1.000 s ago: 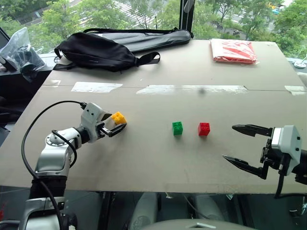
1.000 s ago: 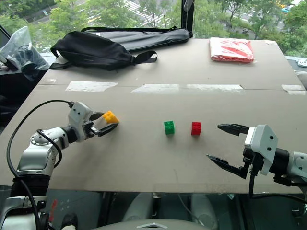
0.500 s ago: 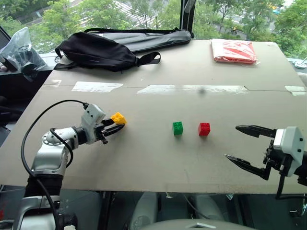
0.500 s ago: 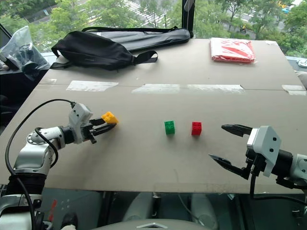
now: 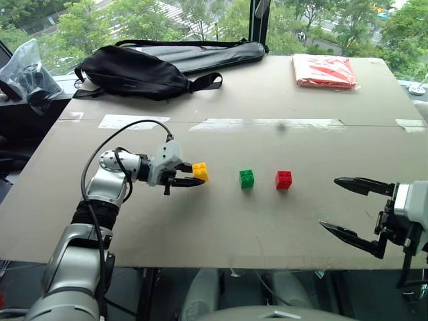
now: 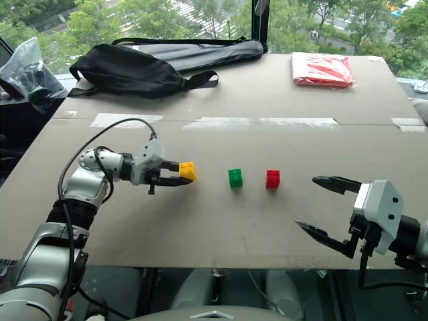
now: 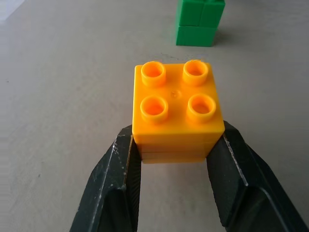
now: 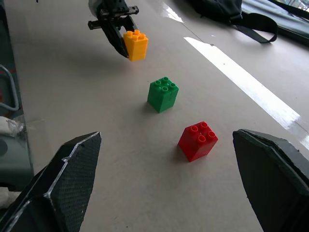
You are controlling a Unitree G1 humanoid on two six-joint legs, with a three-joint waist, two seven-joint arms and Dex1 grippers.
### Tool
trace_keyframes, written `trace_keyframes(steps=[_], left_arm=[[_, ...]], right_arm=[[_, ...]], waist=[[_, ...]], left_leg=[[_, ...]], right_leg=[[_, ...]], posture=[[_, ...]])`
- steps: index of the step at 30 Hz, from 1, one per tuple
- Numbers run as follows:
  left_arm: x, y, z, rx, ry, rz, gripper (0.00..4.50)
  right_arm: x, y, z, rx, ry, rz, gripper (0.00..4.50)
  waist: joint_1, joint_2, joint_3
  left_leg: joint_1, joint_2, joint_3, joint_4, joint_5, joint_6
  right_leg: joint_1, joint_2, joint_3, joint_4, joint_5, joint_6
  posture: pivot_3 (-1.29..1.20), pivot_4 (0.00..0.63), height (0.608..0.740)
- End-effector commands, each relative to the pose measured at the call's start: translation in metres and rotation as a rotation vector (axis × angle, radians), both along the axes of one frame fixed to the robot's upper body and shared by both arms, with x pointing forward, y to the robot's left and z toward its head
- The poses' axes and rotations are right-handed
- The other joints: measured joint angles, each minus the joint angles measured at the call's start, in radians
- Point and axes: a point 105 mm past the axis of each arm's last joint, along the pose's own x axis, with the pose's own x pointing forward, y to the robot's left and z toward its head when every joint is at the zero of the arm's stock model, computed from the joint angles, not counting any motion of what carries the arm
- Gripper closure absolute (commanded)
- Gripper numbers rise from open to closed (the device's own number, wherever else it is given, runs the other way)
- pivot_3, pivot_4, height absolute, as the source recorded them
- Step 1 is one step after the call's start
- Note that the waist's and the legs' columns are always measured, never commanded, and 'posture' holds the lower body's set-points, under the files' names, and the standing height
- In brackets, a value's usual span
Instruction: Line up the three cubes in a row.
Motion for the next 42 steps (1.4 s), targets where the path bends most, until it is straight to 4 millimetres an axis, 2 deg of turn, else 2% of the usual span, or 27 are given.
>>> trace_keyframes(steps=[1,9,19,20,26,31,35,37,42], left_arm=[[-0.003,-0.004,-0.003,0.010,-0.019,-0.072,2.84],[-0.009,-0.008,-0.007,-0.005,-0.019,-0.111,2.84],[-0.009,0.000,-0.013,0.017,-0.015,-0.106,2.84],[-0.009,0.001,-0.013,0.016,-0.018,-0.105,2.13],[-0.012,0.003,-0.009,-0.012,-0.021,-0.109,0.34],[-0.021,0.017,0.003,-0.068,0.005,-0.021,0.34],[-0.036,0.029,0.012,-0.131,0.006,0.131,0.34],[-0.056,0.033,0.018,-0.208,0.042,0.248,0.34],[-0.097,0.027,0.027,-0.284,0.105,0.410,0.34]], right_arm=[[-0.004,0.004,0.009,-0.011,-0.038,0.009,0.00],[-0.006,0.006,0.010,-0.004,-0.036,0.006,0.00],[-0.004,0.001,0.008,-0.026,-0.028,0.004,0.00],[-0.004,0.000,0.009,-0.027,-0.028,0.004,0.00],[-0.004,-0.001,0.008,-0.030,-0.022,0.008,0.00],[-0.005,-0.003,0.007,-0.030,-0.013,0.001,0.00],[0.000,-0.013,0.003,-0.024,-0.001,-0.061,0.00],[0.002,-0.024,-0.004,-0.030,0.022,-0.115,0.00],[0.000,-0.047,-0.016,-0.053,0.083,-0.182,0.00]], waist=[[0.000,0.000,0.000],[0.002,0.000,0.000],[0.002,0.000,0.000],[0.001,0.000,0.000],[0.001,0.000,0.000],[-0.004,0.000,0.000],[-0.002,0.000,0.000],[-0.002,0.000,0.000],[0.008,0.000,0.000]], left_leg=[[0.000,0.000,0.000,0.000,0.000,0.000],[0.000,0.001,-0.001,0.000,0.000,0.000],[0.000,0.001,-0.001,0.000,0.000,0.000],[0.000,0.000,-0.001,0.000,0.000,0.000],[0.000,0.001,-0.001,0.000,0.000,0.000],[0.000,0.001,-0.001,0.000,0.000,0.000],[0.000,0.002,-0.001,0.000,0.000,0.000],[0.000,0.002,-0.001,0.000,0.000,0.000],[0.000,0.003,-0.001,0.000,-0.001,0.002]], right_leg=[[0.000,0.000,0.000,0.000,0.000,0.000],[0.000,0.000,0.000,0.000,0.000,0.000],[0.000,0.000,-0.001,0.000,0.000,0.000],[0.000,0.000,0.000,0.000,0.000,0.000],[0.000,0.000,-0.001,0.002,0.000,0.000],[0.000,0.000,0.000,0.001,0.000,0.000],[0.000,-0.001,0.000,0.000,0.000,0.000],[0.000,-0.002,0.000,0.000,0.000,0.000],[0.000,-0.007,0.002,-0.001,0.000,0.000]], posture=[[0.00,0.150,0.740],[0.00,0.150,0.740],[0.00,0.150,0.740],[0.00,0.150,0.740],[0.00,0.150,0.740],[0.00,0.150,0.740],[0.00,0.150,0.740],[0.00,0.150,0.740],[0.00,0.150,0.740]])
